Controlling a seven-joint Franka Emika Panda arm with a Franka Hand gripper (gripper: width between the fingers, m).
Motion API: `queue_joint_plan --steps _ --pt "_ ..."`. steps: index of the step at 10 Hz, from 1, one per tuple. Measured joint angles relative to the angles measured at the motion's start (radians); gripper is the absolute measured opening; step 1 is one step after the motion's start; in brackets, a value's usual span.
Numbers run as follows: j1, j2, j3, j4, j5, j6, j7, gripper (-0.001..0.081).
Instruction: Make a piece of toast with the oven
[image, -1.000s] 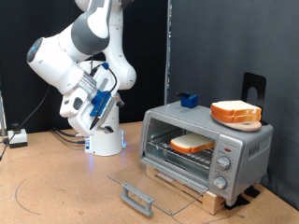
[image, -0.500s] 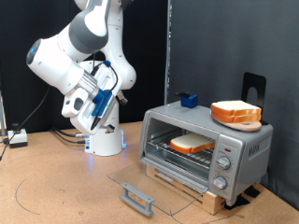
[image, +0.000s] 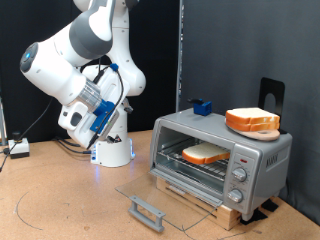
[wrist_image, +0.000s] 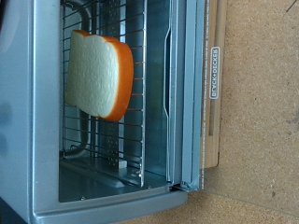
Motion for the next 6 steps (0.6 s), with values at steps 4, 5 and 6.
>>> queue_joint_plan --steps 4,5,6 --pt "-0.023 0.054 -0.04 0.009 -0.041 -0.086 -0.076 0.0809" --pt "-0.032 0.086 -0.05 0.021 -0.07 -0.086 -0.089 0.0809" --pt "-0.04 0.122 -0.058 0.039 -0.107 -0.086 -0.109 0.0809"
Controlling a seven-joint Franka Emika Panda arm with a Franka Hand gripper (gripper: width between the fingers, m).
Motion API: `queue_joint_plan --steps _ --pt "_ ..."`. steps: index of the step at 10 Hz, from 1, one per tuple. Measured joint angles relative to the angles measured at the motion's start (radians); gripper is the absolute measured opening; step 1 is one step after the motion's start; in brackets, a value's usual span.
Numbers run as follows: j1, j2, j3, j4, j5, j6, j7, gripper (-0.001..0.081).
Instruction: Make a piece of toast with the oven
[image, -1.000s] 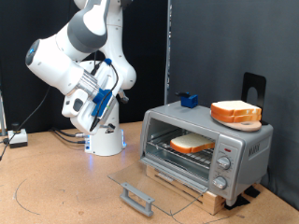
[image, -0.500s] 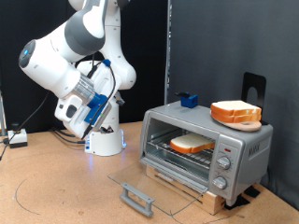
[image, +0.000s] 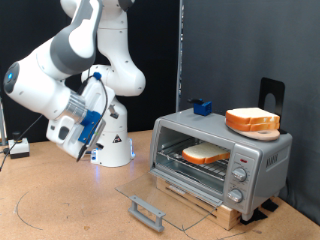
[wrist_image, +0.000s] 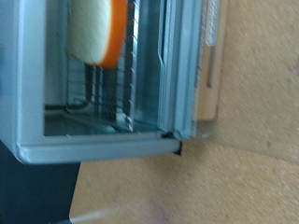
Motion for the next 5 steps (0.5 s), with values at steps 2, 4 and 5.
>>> queue_joint_plan --steps 2,4,5 --pt "-0.013 0.072 -0.014 0.039 -0.054 0.001 -0.021 0.0809" --pt "-0.02 0.126 -0.021 0.062 -0.067 0.026 -0.031 0.0809" --pt "-0.021 0.134 -0.022 0.063 -0.065 0.041 -0.031 0.0809"
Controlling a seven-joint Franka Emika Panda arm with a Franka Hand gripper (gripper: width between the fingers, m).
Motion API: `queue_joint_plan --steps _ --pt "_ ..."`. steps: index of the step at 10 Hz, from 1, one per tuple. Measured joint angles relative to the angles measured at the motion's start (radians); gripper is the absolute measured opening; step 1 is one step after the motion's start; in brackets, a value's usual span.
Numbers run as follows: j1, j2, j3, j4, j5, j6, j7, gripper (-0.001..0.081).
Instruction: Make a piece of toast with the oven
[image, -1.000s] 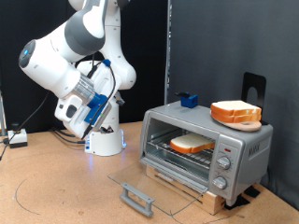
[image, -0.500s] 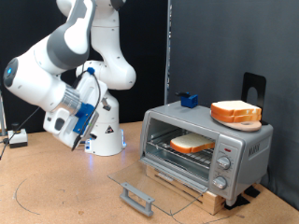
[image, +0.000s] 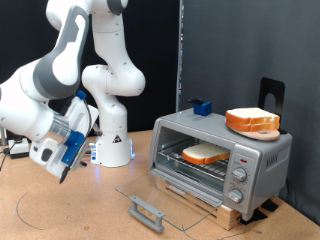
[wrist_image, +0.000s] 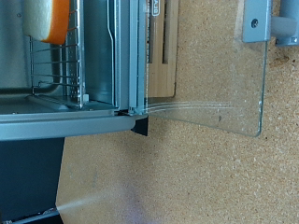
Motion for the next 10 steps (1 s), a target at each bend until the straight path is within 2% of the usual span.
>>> queue_joint_plan --steps 4,10 --pt "0.0 0.023 0.001 -0.005 0.031 0.002 -0.018 0.0809" --pt "0.006 0.13 0.014 -0.021 0.046 0.124 -0.064 0.0809"
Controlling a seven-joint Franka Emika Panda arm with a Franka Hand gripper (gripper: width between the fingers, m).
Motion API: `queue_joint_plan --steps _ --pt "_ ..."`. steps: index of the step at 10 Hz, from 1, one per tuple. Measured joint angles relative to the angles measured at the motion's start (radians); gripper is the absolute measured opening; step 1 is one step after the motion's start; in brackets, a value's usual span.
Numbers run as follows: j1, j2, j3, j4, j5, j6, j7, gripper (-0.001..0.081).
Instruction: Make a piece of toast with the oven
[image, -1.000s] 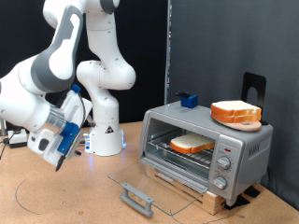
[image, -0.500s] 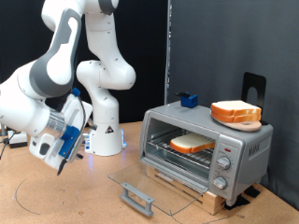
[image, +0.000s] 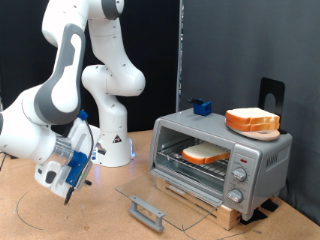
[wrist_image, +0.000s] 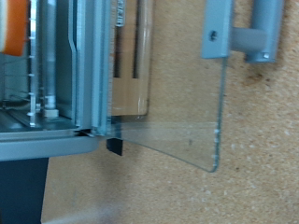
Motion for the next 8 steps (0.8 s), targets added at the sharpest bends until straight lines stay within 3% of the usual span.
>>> queue_joint_plan --steps 3,5,8 --pt "0.001 0.049 0.003 -0.013 -0.001 0.076 -0.013 0.0809" --pt "0.004 0.078 0.013 -0.024 -0.001 0.082 -0.013 0.0809" --pt "0.023 0.082 0.046 -0.089 0.006 0.108 -0.013 0.0809"
